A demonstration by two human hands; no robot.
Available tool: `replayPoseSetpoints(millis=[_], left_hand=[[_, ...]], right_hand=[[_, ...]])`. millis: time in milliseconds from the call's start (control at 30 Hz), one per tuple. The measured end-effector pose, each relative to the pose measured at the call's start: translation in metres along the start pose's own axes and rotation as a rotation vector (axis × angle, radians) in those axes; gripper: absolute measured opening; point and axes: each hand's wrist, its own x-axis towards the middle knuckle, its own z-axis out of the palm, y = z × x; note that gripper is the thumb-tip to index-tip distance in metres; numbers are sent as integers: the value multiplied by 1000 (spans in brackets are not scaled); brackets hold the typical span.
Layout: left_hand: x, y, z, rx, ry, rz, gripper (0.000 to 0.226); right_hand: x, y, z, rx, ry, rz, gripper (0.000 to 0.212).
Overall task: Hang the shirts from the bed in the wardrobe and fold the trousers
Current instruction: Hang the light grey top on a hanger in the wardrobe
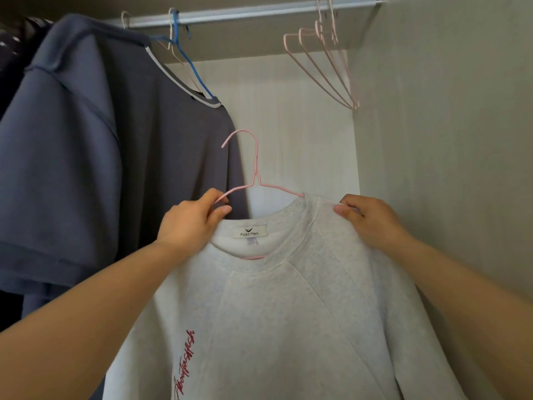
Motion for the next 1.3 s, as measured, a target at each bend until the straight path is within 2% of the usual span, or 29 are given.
replayPoseSetpoints(millis=[67, 133, 200, 333, 533, 600, 667, 767, 800, 867, 933, 967, 1033, 1100, 1300], left_hand=[[2, 6, 0, 42, 37, 55, 24], [5, 14, 1, -24, 65, 94, 27], [8, 20, 1, -11, 26, 100, 28], [10, 15, -4, 304, -100, 190, 27], [6, 15, 3, 259, -74, 201, 16], [4, 13, 7, 117, -40, 129, 17], [5, 15, 8, -101, -12, 59, 19], [8, 23, 11, -336, -14, 12, 23], [9, 24, 13, -413, -12, -18, 24], [11, 26, 16, -548, -2, -109, 23], [17, 26, 17, -568, 25, -151, 21], [20, 27, 18, -566, 29, -159, 20], [24, 31, 21, -559, 6, -169, 20], [26, 36, 26, -518, -2, -177, 20], [35, 52, 29, -528, 36, -211, 19]], right_hand=[[-2, -5, 6, -46, -16, -51, 37], [-6, -11, 13, -117, -31, -115, 35], [-8, -13, 15, -137, -37, -135, 33], [-18, -6, 13, -320, -94, -203, 38], [-36, 9, 3, -574, -114, -209, 33], [-36, 14, -1, -618, -98, -147, 39], [-34, 16, -7, -546, -75, -66, 46], [-27, 2, -7, -251, -86, 23, 46], [-24, -5, -6, -113, -145, 69, 47], [-20, -17, -9, 308, -337, 232, 42], [-17, -23, -22, 681, -582, 406, 32], [-15, -25, -28, 764, -681, 433, 33], [-11, -29, -33, 777, -793, 426, 37], [-8, -37, -31, 722, -813, 411, 36], [3, -49, -37, 662, -600, 433, 18]])
